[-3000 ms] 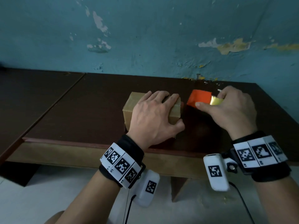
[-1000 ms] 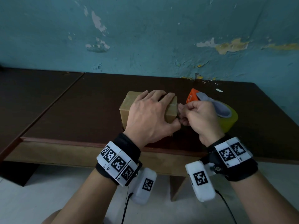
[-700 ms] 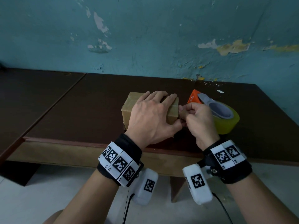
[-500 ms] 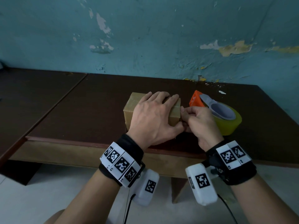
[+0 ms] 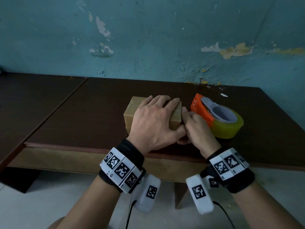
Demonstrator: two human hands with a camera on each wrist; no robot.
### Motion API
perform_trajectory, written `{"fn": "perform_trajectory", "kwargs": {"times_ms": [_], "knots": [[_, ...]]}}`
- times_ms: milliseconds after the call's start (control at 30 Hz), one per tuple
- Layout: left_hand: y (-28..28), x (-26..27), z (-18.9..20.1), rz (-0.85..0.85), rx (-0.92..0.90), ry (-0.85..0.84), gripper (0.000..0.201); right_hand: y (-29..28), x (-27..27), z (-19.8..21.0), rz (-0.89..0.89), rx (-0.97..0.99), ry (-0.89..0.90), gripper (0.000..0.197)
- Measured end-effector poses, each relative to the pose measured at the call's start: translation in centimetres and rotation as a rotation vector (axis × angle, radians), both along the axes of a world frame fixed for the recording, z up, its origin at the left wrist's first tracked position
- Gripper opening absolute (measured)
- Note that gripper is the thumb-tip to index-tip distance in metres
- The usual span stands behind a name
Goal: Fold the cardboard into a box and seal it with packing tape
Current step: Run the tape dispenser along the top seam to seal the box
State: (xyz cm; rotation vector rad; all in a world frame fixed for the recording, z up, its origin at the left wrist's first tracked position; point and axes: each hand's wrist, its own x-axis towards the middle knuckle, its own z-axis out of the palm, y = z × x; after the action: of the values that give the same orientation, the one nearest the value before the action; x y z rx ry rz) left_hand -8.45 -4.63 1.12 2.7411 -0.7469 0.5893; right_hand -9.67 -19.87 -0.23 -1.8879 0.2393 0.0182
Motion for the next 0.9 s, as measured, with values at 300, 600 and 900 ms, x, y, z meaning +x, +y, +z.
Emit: {"fn": "perform_trajectory", "kwargs": {"times_ms": [300, 600, 900], "knots": [[0.6, 0.0, 0.1, -0.048, -0.010, 0.029, 0.082, 0.6, -0.6, 0.2, 0.029, -0.449, -0.079, 0.025], [0.8, 0.1, 0.0, -0.064, -0.095, 0.000, 0.076, 0.3, -0.2, 0.9, 0.035, -0.556, 0.038, 0.024], [-0.1, 0.2, -0.8, 0.020, -0.221, -0.084, 0.064, -0.8, -0.9, 2.6, 0.042, -0.605, -0.089, 0.028]]}}
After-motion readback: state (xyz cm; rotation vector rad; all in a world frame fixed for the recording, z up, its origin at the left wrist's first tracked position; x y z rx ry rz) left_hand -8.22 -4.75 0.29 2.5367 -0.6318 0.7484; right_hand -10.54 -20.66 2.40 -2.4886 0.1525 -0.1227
